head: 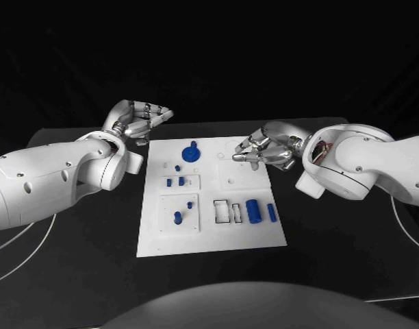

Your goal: Assemble the parts on the task board

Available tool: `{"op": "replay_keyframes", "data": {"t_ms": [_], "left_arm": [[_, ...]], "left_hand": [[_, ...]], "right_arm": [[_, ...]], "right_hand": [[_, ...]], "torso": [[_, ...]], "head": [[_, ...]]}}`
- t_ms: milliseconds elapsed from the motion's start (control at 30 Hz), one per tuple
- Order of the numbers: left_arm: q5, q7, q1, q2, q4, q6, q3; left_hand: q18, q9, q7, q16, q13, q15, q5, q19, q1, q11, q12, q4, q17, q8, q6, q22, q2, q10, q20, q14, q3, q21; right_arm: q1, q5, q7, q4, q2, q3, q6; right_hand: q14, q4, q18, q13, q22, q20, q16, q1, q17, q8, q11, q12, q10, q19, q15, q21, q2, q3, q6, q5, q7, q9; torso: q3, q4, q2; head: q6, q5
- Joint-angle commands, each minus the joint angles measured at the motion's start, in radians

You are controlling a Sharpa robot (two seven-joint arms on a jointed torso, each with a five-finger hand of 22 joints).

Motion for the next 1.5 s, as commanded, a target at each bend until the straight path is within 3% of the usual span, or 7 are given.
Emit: {"op": "replay_keyframes", "data": {"t_ms": [33,100,133,467,667,1100,1500], "left_arm": [[-0.002,0.009,-0.002,0.006,-0.002,0.016,0.001],[-0.002,0.009,-0.002,0.009,-0.003,0.016,0.001],[-0.002,0.009,-0.002,0.01,-0.004,0.016,0.001],[-0.002,0.007,-0.003,0.011,-0.004,0.018,0.001],[-0.002,0.006,-0.003,0.01,-0.003,0.022,0.001],[-0.002,0.006,-0.003,-0.004,0.005,0.023,0.001],[-0.005,0.007,-0.003,-0.017,0.014,0.02,0.001]], "left_hand": [[0.013,-0.001,0.002,-0.007,0.0,0.001,0.005,-0.01,0.003,0.004,-0.004,0.001,-0.003,-0.006,-0.01,0.17,0.01,-0.007,0.0,-0.008,-0.008,-0.005],[0.013,-0.001,0.002,-0.007,0.0,0.001,0.005,-0.01,0.003,0.004,-0.004,0.001,-0.003,-0.006,-0.01,0.17,0.01,-0.007,0.0,-0.008,-0.008,-0.005],[0.013,-0.002,0.002,-0.007,0.0,0.001,0.005,-0.01,0.003,0.004,-0.004,0.001,-0.003,-0.006,-0.011,0.17,0.01,-0.008,0.0,-0.008,-0.009,-0.006],[0.014,-0.003,0.004,-0.011,-0.001,0.002,0.005,-0.013,0.0,0.006,-0.005,0.002,-0.008,-0.009,-0.017,0.169,0.01,-0.011,0.001,-0.011,-0.015,-0.011],[0.016,-0.003,0.004,-0.015,-0.001,0.003,0.005,-0.019,-0.003,0.006,-0.005,0.002,-0.013,-0.009,-0.019,0.166,0.011,-0.011,0.002,-0.014,-0.017,-0.019],[0.023,-0.003,0.005,-0.035,0.0,0.005,0.005,-0.044,-0.008,0.007,-0.005,0.001,-0.037,-0.008,-0.02,0.156,0.013,-0.013,0.003,-0.029,-0.024,-0.051],[0.023,-0.002,0.005,-0.039,0.0,0.005,0.005,-0.046,-0.006,0.007,-0.004,0.0,-0.042,-0.007,-0.018,0.155,0.015,-0.012,0.004,-0.033,-0.025,-0.055]], "right_arm": [[-0.001,0.04,-0.137,0.016,-0.02,-0.003,0.085],[-0.005,0.024,-0.174,0.021,-0.035,-0.004,0.093],[-0.007,0.014,-0.191,0.024,-0.042,-0.005,0.095],[-0.052,-0.062,-0.278,0.019,-0.089,-0.006,0.086],[-0.082,-0.121,-0.318,0.015,-0.09,-0.006,0.108],[-0.116,-0.192,-0.371,0.015,-0.046,-0.006,0.13],[-0.144,-0.191,-0.396,-0.015,0.013,-0.006,0.142]], "right_hand": [[0.106,0.008,0.002,0.485,0.239,-0.007,0.004,-0.052,0.263,0.026,-0.012,0.421,0.257,0.064,-0.01,-0.008,-0.012,-0.061,-0.039,0.007,-0.008,0.004],[0.106,0.01,0.003,0.681,0.238,-0.008,0.004,-0.079,0.263,0.057,-0.012,0.54,0.514,0.061,-0.011,-0.011,-0.021,-0.096,-0.037,0.006,-0.015,0.012],[0.106,0.006,0.001,0.711,0.241,-0.008,0.004,-0.09,0.263,0.08,-0.016,0.555,0.562,0.065,-0.011,-0.006,-0.018,-0.112,-0.037,0.014,-0.017,0.019],[0.106,0.009,-0.014,0.711,0.263,0.012,0.004,-0.114,0.263,0.226,0.017,0.555,0.562,0.105,0.018,0.047,-0.001,-0.165,0.065,0.1,0.003,0.087],[0.106,-0.001,-0.014,0.711,0.263,0.01,0.004,-0.09,0.263,0.291,0.016,0.555,0.562,0.105,0.008,0.047,0.01,-0.163,0.159,0.116,-0.003,0.131],[0.106,-0.018,-0.014,0.711,0.263,-0.005,0.004,-0.075,0.263,0.285,0.005,0.555,0.562,0.105,-0.006,0.047,0.003,-0.145,0.191,0.123,-0.013,0.156],[0.106,-0.038,-0.014,0.711,0.263,-0.001,0.004,-0.076,0.263,0.245,0.016,0.555,0.562,0.105,0.001,0.047,-0.014,-0.125,0.158,0.151,0.001,0.16]], "torso": [[-0.0021,0.0008,-0.002],[-0.0032,0.0015,-0.002],[-0.0037,0.0013,-0.002],[-0.0016,0.0004,0.0],[0.0004,0.0009,0.001],[-0.0006,0.0001,0.0],[-0.0009,-0.0001,0.0]], "head": [[0.0,-0.027],[0.0,-0.037],[0.0,-0.04],[0.0,-0.041],[0.0,-0.045],[0.0,-0.054],[0.0,-0.053]]}}
